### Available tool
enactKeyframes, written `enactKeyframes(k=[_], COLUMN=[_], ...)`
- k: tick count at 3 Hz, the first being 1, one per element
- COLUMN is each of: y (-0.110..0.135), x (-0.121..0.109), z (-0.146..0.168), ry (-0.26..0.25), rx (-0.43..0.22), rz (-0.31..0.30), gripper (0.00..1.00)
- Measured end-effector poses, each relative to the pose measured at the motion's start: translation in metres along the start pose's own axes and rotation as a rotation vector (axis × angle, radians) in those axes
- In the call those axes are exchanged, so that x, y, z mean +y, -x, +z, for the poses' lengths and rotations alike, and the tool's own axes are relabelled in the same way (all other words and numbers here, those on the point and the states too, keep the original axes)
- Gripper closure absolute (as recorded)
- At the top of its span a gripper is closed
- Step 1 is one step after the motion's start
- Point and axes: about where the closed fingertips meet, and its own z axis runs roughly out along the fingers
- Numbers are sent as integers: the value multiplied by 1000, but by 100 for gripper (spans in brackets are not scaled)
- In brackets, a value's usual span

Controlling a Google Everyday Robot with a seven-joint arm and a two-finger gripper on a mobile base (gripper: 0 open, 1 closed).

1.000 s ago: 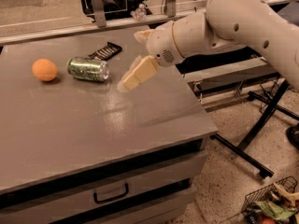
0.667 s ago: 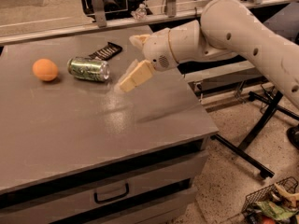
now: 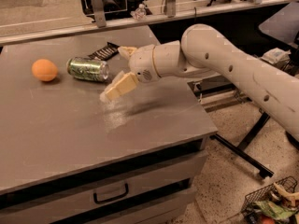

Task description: Move green can near rxbar chocolate

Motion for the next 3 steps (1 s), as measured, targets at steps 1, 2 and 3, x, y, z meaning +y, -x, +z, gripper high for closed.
enactKeyframes(k=[1, 2, 3], y=[-4, -11, -13], x=[-5, -16, -22], z=[23, 44, 52], ry=[-10, -44, -62], rx=[-30, -54, -73], rz=[11, 51, 74], gripper=[0, 3, 5])
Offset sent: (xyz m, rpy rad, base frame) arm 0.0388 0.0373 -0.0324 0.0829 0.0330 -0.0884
